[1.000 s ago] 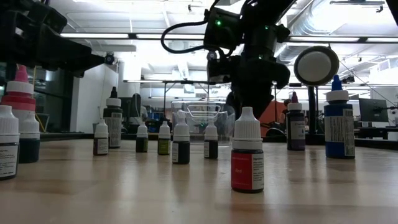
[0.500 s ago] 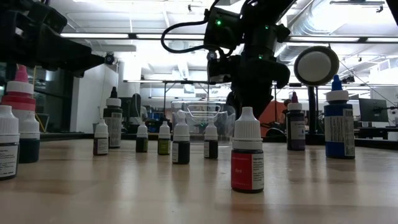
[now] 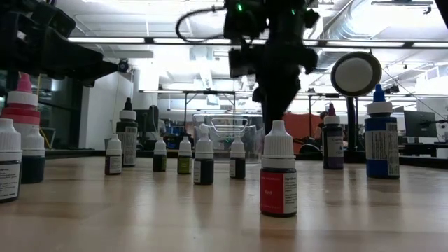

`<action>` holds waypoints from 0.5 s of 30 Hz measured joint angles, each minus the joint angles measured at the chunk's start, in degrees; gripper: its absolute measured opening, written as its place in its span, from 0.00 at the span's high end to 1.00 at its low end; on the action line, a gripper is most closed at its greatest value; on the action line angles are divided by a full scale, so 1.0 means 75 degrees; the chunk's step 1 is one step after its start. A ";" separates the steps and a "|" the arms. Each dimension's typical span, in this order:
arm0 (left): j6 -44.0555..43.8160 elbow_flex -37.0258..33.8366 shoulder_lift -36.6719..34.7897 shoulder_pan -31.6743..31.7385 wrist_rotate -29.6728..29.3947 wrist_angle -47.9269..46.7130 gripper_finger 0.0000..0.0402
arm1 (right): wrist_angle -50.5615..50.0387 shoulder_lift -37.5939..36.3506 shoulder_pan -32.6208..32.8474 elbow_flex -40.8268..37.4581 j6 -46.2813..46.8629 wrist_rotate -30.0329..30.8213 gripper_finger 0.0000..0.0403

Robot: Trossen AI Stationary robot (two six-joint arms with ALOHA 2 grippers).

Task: Pick & Place food coloring
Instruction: Put the small food coloring bottle into the transparent bin

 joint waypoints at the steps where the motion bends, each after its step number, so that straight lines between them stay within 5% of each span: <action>1: 0.0002 -0.0001 0.0000 -0.0003 0.0000 0.0000 0.41 | -0.0204 0.0000 -0.0002 0.0242 -0.0003 0.0005 0.84; 15: 0.0002 -0.0002 0.0000 -0.0002 0.0003 -0.0001 0.41 | -0.2843 -0.0006 -0.0227 0.3352 0.0189 0.0605 0.84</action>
